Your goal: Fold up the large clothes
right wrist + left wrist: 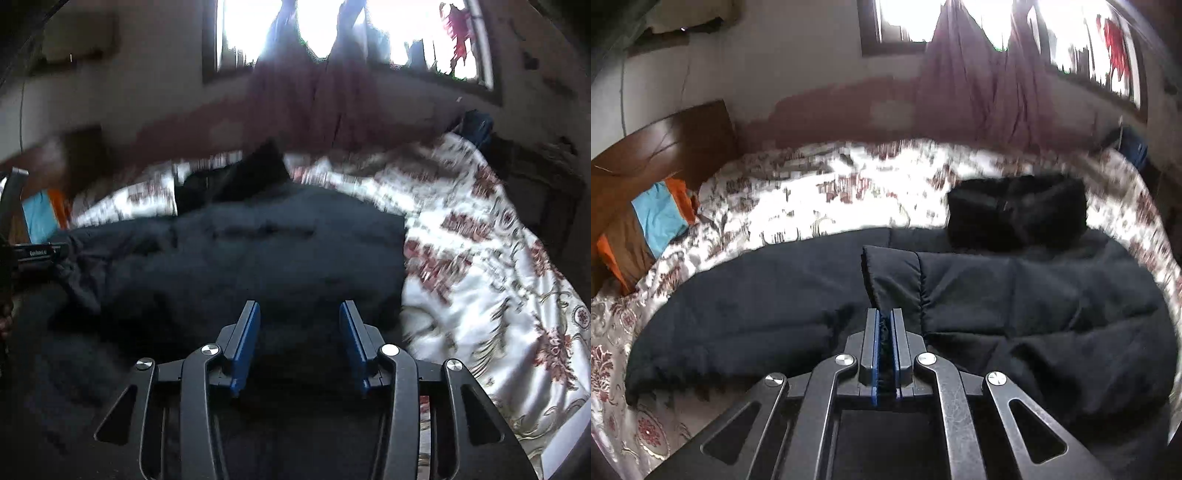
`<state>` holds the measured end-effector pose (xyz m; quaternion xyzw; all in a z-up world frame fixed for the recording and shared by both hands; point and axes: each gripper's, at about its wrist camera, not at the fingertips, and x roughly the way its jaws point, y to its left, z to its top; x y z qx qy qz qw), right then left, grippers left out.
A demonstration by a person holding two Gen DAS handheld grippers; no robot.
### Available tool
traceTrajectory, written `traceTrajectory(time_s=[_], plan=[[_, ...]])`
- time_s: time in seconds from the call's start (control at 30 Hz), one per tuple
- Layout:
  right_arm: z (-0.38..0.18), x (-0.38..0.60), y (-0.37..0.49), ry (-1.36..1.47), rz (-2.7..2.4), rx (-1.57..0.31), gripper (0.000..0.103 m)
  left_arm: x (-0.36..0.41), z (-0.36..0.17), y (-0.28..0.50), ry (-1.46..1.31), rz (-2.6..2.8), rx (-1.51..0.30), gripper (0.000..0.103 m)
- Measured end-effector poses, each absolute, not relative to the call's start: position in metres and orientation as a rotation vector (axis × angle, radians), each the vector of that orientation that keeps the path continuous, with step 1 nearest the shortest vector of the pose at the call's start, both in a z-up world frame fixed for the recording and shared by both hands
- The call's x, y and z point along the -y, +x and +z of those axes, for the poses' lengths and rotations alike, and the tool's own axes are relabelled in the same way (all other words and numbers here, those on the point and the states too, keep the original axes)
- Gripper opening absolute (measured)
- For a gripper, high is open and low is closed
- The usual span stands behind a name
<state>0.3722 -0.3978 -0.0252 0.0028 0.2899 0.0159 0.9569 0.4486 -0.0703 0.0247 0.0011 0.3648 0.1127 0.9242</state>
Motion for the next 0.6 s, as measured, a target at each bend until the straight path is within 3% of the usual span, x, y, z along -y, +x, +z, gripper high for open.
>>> traceTrajectory(time_s=[0.3,0.43,0.47,0.5,0.57,0.6], plan=[[-0.042,0.397,0.391,-0.002,0.045,-0.679,0.042,0.059,-0.056,0.473,-0.047,0.269,-0.967,0.012],[-0.039,0.402,0.385,0.032,0.096,-0.654,0.065,0.061,-0.057,0.473,-0.039,0.274,-0.994,0.019],[-0.038,0.401,0.382,0.03,0.097,-0.647,0.069,0.06,-0.055,0.473,-0.037,0.279,-1.001,0.029],[-0.037,0.4,0.379,0.025,0.092,-0.64,0.072,0.058,-0.053,0.472,-0.038,0.282,-1.006,0.045],[-0.032,0.398,0.369,0.015,0.076,-0.61,0.073,0.05,-0.046,0.464,-0.068,0.256,-0.99,0.07],[-0.028,0.398,0.36,0.011,0.072,-0.58,0.074,0.044,-0.039,0.456,-0.104,0.237,-0.961,0.075]])
